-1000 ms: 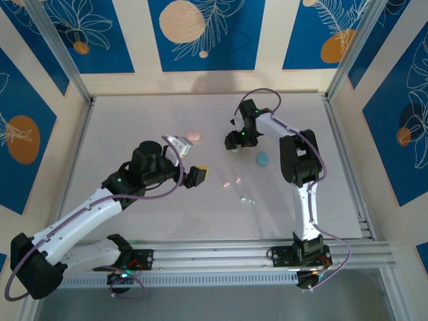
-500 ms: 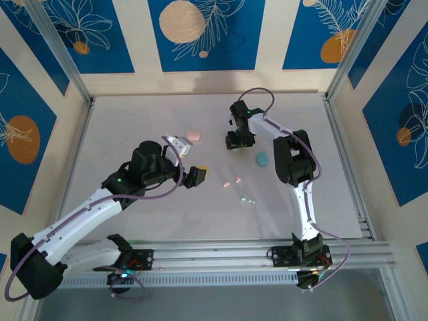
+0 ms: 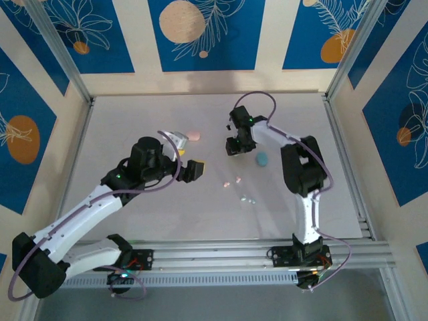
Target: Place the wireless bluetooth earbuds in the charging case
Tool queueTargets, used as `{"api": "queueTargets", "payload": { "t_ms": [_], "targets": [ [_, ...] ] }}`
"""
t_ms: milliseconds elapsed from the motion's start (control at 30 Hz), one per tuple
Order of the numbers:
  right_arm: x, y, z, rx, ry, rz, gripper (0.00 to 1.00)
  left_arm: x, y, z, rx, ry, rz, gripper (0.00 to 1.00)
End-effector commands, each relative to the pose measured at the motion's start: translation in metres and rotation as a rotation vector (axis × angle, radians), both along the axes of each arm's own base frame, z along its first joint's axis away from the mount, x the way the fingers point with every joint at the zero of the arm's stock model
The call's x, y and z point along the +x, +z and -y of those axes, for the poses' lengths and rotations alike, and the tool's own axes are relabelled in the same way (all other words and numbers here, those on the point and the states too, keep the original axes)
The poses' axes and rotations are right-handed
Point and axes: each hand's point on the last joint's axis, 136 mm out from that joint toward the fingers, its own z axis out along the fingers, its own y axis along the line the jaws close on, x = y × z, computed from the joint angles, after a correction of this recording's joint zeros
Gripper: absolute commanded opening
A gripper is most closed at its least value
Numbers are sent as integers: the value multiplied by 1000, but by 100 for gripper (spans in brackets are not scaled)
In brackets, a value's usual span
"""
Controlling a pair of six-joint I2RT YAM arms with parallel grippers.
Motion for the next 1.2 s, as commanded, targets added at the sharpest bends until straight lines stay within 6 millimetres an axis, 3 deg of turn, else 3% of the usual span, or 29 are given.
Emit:
{"api": "queueTargets", "payload": {
  "t_ms": [0, 100, 233, 400, 667, 833, 1167],
  "targets": [
    [-27, 88, -43, 213, 184, 227, 34, 6, 18, -6, -139, 46, -85, 92],
    [-74, 129, -66, 308, 355, 394, 34, 8, 35, -6, -287, 38, -115, 90],
    [-128, 166, -82, 367, 542, 598, 34, 5, 55, 2, -396, -11, -117, 87],
    [-165, 193, -87, 384, 642, 755, 34, -5, 73, 15, -453, -114, -102, 85],
    [-176, 211, -89, 390, 657, 831, 34, -17, 64, 36, -416, -204, -158, 75],
    [-175, 212, -89, 380, 647, 843, 35, -21, 50, 43, -349, -210, -199, 69],
    [-175, 217, -90, 372, 648, 858, 35, -27, 46, 55, -335, -259, -204, 56]
  ]
}}
